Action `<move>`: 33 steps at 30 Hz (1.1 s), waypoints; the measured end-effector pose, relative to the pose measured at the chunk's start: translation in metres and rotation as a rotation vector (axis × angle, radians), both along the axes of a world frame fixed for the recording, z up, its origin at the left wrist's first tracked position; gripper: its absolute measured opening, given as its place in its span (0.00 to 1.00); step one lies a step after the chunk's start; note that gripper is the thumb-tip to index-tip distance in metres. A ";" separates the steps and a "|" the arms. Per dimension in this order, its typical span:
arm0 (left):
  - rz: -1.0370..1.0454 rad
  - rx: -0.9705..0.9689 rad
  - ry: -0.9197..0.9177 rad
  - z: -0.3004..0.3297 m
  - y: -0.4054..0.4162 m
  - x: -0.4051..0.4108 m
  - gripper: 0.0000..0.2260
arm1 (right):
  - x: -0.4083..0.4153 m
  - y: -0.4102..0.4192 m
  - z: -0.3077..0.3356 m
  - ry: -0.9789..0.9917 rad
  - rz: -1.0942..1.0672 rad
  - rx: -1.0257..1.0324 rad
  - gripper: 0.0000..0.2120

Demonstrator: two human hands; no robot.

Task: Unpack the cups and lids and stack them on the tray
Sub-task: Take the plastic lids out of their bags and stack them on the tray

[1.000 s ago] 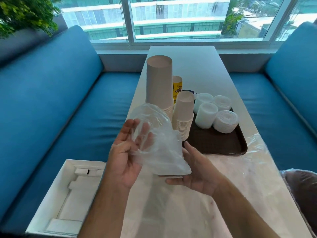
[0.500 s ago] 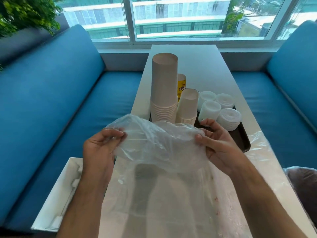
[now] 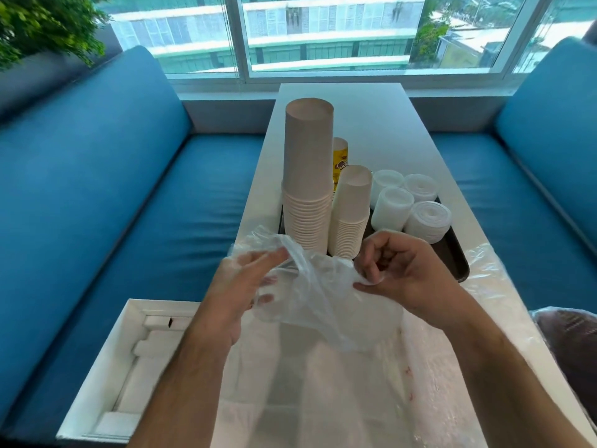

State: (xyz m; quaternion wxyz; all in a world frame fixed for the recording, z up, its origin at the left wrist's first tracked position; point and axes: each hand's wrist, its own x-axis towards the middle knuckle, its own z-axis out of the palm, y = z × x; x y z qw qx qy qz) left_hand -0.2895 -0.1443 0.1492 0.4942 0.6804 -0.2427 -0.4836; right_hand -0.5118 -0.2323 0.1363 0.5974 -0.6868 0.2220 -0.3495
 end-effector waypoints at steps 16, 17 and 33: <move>0.059 -0.427 0.073 -0.020 -0.004 0.013 0.26 | -0.025 -0.001 0.002 0.111 0.061 0.150 0.21; 0.033 -0.464 0.081 -0.020 -0.004 0.014 0.26 | -0.022 -0.004 0.000 0.107 -0.013 0.215 0.20; -0.202 -0.422 -0.032 -0.015 0.015 0.030 0.47 | 0.031 0.013 -0.004 0.271 0.008 0.180 0.20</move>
